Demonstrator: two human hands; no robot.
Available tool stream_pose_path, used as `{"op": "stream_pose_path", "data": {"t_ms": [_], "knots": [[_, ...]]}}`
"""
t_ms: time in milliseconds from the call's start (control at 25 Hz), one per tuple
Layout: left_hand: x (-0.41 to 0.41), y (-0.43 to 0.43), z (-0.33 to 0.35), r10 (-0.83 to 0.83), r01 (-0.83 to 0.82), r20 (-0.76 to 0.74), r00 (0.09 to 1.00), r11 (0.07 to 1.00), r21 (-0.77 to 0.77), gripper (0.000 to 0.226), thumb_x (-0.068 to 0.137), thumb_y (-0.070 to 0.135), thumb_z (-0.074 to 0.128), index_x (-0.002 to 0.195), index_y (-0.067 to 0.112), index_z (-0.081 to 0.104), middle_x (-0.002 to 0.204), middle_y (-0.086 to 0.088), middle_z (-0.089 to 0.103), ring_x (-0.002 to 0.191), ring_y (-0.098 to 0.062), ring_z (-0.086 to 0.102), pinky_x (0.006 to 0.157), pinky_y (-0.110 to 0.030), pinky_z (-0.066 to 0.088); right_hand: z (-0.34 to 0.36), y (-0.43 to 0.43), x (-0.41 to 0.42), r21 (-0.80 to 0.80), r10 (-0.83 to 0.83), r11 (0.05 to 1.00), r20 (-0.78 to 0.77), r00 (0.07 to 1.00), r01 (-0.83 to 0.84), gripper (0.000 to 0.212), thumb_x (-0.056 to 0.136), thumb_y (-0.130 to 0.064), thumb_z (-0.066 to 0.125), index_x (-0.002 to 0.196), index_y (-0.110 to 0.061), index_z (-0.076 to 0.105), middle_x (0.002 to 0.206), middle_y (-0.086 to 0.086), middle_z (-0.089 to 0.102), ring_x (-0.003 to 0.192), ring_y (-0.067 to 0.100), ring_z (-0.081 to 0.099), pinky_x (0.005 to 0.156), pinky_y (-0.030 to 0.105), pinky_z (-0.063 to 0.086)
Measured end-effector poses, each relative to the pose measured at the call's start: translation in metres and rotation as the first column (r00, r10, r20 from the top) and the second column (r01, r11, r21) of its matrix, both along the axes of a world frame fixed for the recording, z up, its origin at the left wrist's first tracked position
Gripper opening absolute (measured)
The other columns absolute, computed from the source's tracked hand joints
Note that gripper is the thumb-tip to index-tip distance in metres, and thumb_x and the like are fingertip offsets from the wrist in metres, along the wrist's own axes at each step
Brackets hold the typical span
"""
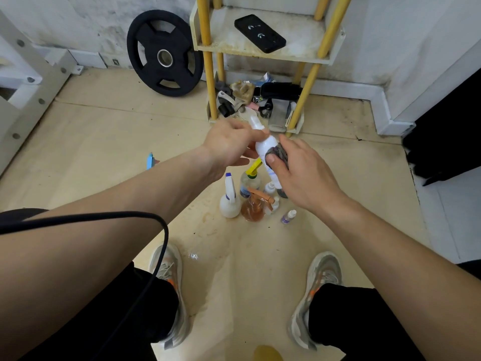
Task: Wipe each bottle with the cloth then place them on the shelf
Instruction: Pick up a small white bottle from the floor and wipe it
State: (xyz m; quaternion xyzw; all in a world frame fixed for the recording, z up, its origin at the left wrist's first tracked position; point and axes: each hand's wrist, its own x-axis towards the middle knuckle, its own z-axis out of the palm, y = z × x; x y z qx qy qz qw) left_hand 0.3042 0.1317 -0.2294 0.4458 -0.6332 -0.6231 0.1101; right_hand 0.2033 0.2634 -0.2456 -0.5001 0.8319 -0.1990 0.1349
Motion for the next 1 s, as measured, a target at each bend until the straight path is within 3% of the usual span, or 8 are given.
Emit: {"op": "stream_pose_path", "data": {"t_ms": [160, 320, 480, 600, 720, 840, 920, 1000], "knots": [[0.002, 0.0, 0.002, -0.147, 0.147, -0.034, 0.988, 0.989, -0.011, 0.031, 0.093, 0.029, 0.069, 0.104, 0.0, 0.07, 0.08, 0.001, 0.072, 0.074, -0.009, 0.068, 0.083, -0.034, 0.057, 0.003, -0.004, -0.011, -0.174, -0.004, 0.982, 0.376, 0.926, 0.075, 0.025, 0.103, -0.035, 0.048, 0.108, -0.019, 0.066, 0.095, -0.004, 0.07, 0.09, 0.016, 0.064, 0.079, 0.037, 0.051], [0.006, -0.005, 0.007, -0.199, 0.196, -0.128, 0.972, 0.98, -0.039, 0.012, 0.098, 0.025, 0.062, 0.091, 0.016, 0.065, 0.085, 0.006, 0.066, 0.085, -0.009, 0.064, 0.087, -0.033, 0.054, 0.01, -0.002, -0.011, -0.135, -0.038, 0.965, 0.776, 0.629, 0.225, 0.028, 0.108, -0.024, 0.043, 0.094, -0.014, 0.065, 0.08, -0.002, 0.067, 0.066, 0.004, 0.064, 0.059, 0.017, 0.049], [0.009, -0.007, 0.008, -0.116, 0.119, -0.19, 0.975, 0.993, 0.004, 0.011, 0.099, 0.025, 0.06, 0.094, 0.015, 0.061, 0.084, 0.007, 0.063, 0.083, -0.01, 0.061, 0.084, -0.031, 0.05, 0.014, 0.008, 0.001, -0.011, -0.096, 0.971, 0.898, 0.43, 0.241, 0.03, 0.108, -0.024, 0.042, 0.099, -0.009, 0.066, 0.066, -0.008, 0.071, 0.055, 0.001, 0.066, 0.045, 0.012, 0.044], [0.007, 0.0, 0.007, 0.084, -0.066, -0.19, 0.978, 0.993, 0.102, 0.016, 0.098, 0.029, 0.063, 0.095, 0.014, 0.062, 0.083, 0.004, 0.067, 0.082, -0.015, 0.064, 0.08, -0.032, 0.055, 0.012, 0.015, 0.008, -0.084, -0.023, 0.984, 0.819, 0.573, 0.159, 0.025, 0.108, -0.02, 0.044, 0.099, -0.005, 0.063, 0.06, -0.01, 0.067, 0.051, -0.002, 0.061, 0.048, 0.012, 0.043], [0.0, 0.014, 0.002, 0.266, -0.247, -0.14, 0.954, 0.959, 0.138, 0.02, 0.099, 0.028, 0.061, 0.099, 0.008, 0.063, 0.089, -0.004, 0.068, 0.083, -0.02, 0.068, 0.067, -0.029, 0.061, 0.003, 0.018, 0.01, -0.102, 0.046, 0.995, 0.39, 0.92, -0.006, 0.021, 0.103, -0.031, 0.05, 0.108, -0.014, 0.062, 0.091, -0.002, 0.068, 0.086, 0.016, 0.063, 0.072, 0.035, 0.049], [-0.006, 0.024, -0.001, 0.322, -0.303, -0.099, 0.942, 0.938, 0.165, 0.021, 0.099, 0.027, 0.06, 0.089, 0.01, 0.063, 0.091, -0.008, 0.07, 0.084, -0.023, 0.07, 0.07, -0.033, 0.063, 0.002, 0.016, 0.009, -0.032, 0.058, 0.998, 0.073, 0.996, -0.056, 0.023, 0.101, -0.038, 0.05, 0.109, -0.017, 0.056, 0.097, 0.002, 0.057, 0.09, 0.024, 0.053, 0.075, 0.04, 0.045], [-0.007, 0.025, 0.003, 0.297, -0.271, -0.1, 0.95, 0.938, 0.215, 0.019, 0.098, 0.027, 0.063, 0.086, 0.013, 0.063, 0.085, -0.005, 0.068, 0.078, -0.02, 0.068, 0.07, -0.032, 0.062, -0.001, 0.015, 0.003, -0.075, 0.069, 0.995, 0.146, 0.987, -0.059, 0.021, 0.099, -0.036, 0.053, 0.108, -0.018, 0.059, 0.096, 0.001, 0.062, 0.091, 0.024, 0.058, 0.078, 0.041, 0.048], [-0.006, 0.022, 0.007, 0.223, -0.198, -0.075, 0.972, 0.948, 0.251, 0.015, 0.095, 0.031, 0.066, 0.094, 0.016, 0.065, 0.085, -0.003, 0.067, 0.075, -0.017, 0.064, 0.071, -0.031, 0.061, -0.006, 0.015, -0.005, -0.156, 0.055, 0.988, 0.466, 0.883, 0.021, 0.024, 0.098, -0.034, 0.056, 0.112, -0.017, 0.066, 0.098, 0.001, 0.073, 0.092, 0.022, 0.068, 0.081, 0.041, 0.054]]}}
